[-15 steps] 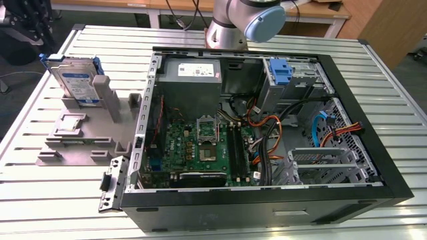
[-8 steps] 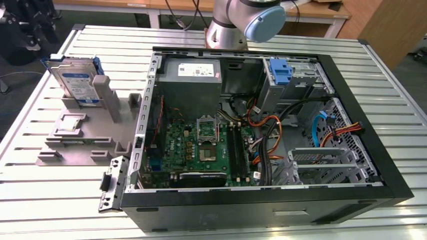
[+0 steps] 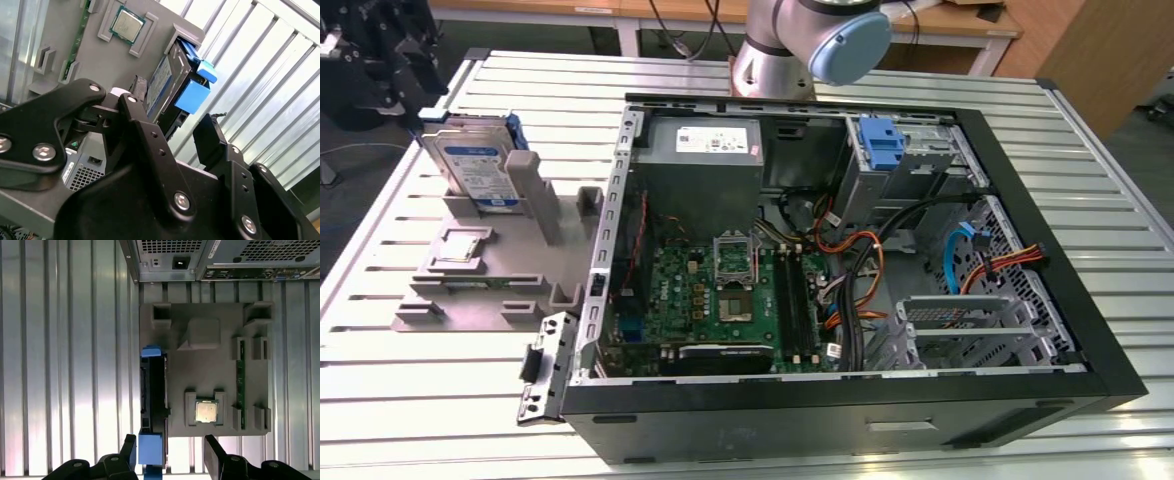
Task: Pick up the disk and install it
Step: 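Pick up the disk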
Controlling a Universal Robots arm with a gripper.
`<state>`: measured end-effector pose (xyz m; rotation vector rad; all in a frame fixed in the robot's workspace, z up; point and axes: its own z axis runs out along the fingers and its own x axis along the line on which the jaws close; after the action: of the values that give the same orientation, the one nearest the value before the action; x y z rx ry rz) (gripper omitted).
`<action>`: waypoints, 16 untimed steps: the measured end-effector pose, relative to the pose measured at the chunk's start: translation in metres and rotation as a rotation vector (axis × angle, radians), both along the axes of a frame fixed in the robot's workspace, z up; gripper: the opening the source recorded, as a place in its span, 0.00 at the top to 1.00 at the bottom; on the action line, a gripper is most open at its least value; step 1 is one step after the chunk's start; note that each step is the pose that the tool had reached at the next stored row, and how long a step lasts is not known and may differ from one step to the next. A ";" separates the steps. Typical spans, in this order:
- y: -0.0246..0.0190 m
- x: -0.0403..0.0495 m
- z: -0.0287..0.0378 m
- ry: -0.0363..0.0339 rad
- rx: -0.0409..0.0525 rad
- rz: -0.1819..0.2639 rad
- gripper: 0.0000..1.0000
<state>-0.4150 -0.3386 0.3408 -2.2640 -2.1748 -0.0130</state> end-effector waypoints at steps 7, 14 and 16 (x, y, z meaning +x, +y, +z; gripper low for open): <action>0.0003 -0.0002 -0.0079 0.0004 0.0013 0.000 0.35; 0.0021 -0.0008 -0.0115 0.0005 0.0044 0.000 0.35; 0.0029 -0.0011 -0.0126 0.0005 0.0046 0.000 0.35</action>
<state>-0.4161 -0.3356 0.3283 -2.2614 -2.1721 -0.0174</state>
